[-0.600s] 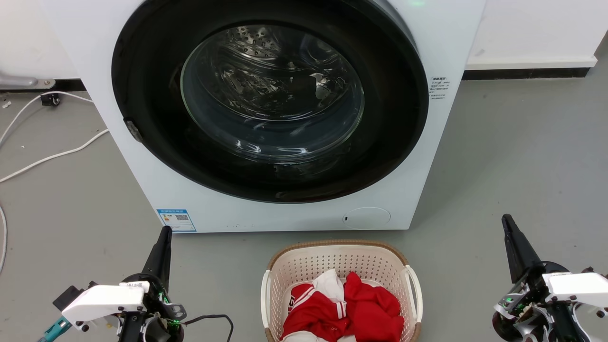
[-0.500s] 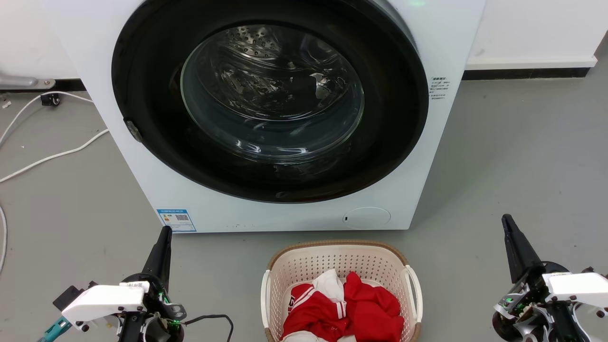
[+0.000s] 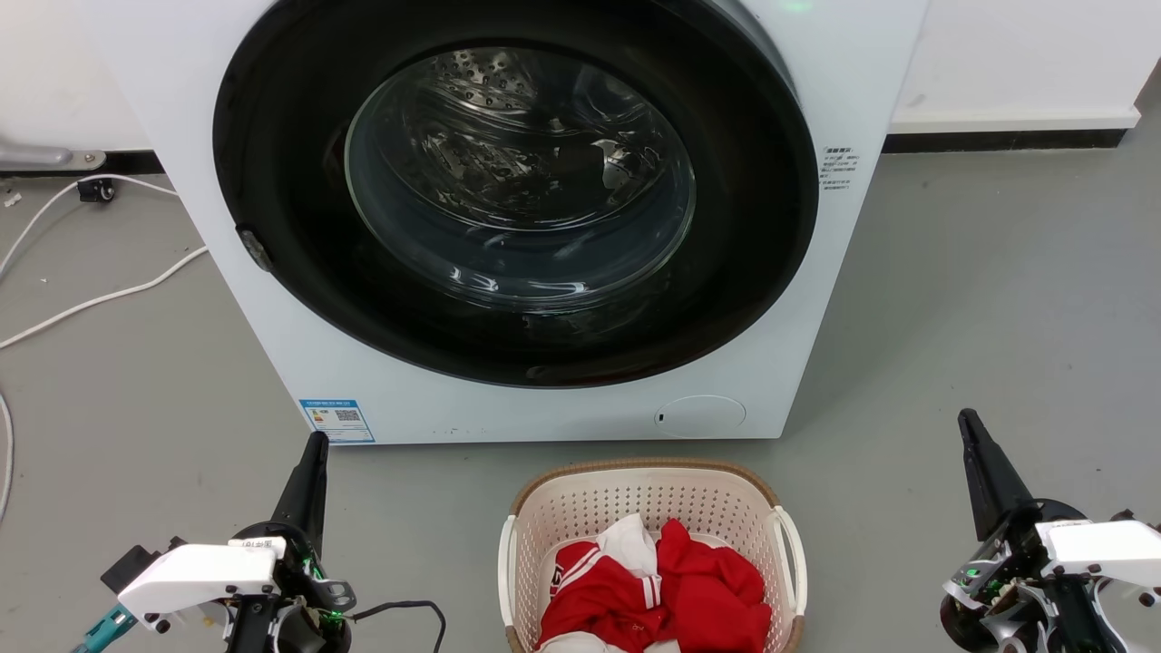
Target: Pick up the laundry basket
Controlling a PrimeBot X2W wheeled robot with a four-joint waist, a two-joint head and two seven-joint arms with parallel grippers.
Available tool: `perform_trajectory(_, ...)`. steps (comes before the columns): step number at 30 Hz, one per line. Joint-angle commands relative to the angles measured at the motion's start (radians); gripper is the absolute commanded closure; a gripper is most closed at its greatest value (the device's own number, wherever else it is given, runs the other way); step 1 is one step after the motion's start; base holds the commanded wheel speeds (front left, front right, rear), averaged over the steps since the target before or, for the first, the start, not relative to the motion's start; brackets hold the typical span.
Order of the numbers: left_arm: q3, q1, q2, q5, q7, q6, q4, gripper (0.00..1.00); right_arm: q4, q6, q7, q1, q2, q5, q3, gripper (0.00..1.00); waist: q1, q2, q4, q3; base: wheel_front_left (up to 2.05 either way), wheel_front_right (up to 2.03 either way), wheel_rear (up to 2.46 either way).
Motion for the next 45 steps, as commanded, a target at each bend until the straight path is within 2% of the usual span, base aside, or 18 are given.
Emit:
perform_trajectory(1, 0.003, -0.011, -0.001, 0.000, 0.002, -0.003, 0.001, 1.00, 0.001, 0.000, 0.001, -0.013, 0.004, -0.003, -0.001, 1.00, 0.0000, 0.0000, 0.000, 0.000, 0.00, 0.00, 0.00)
perform_trajectory(3, 0.003, -0.011, -0.001, 0.000, 0.002, -0.003, 0.001, 1.00, 0.001, 0.000, 0.001, -0.013, 0.004, -0.003, -0.001, 1.00, 0.0000, 0.0000, 0.000, 0.000, 0.00, 0.00, 0.00)
perform_trajectory(4, 0.000, 0.000, 0.000, 0.000, 0.000, 0.000, 0.000, 0.00, 0.000, 0.000, 0.000, 0.000, 0.000, 0.000, 0.000, 0.00, 0.0000, 0.0000, 0.000, 0.000, 0.00, 0.00, 0.00)
perform_trajectory(15, -0.045, 0.009, -0.002, 0.017, -0.042, 0.000, -0.010, 0.00, -0.020, 0.000, -0.030, 0.024, 0.000, -0.016, 0.014, 0.00, 0.0000, 0.0000, 0.000, 0.001, 0.00, 0.00, 0.00)
perform_trajectory(21, -0.056, 0.007, -0.002, 0.097, -0.071, 0.000, -0.040, 0.00, -0.041, 0.000, -0.065, 0.033, -0.014, -0.063, 0.031, 0.00, 0.0000, 0.0000, -0.001, 0.001, 0.00, 0.00, 0.00)
perform_trajectory(29, -0.078, 0.003, -0.002, 0.309, -0.106, 0.002, -0.092, 0.00, -0.080, 0.000, -0.106, 0.041, -0.028, -0.261, 0.037, 0.00, 0.0000, 0.0000, -0.002, 0.002, 0.00, 0.00, 0.00)
perform_trajectory(45, -0.159, 0.006, -0.001, 0.644, -0.167, 0.059, -0.140, 0.00, -0.144, 0.000, -0.168, 0.072, -0.027, -0.658, 0.068, 0.00, 0.0000, 0.0000, 0.000, 0.002, 0.00, 0.00, 0.00)
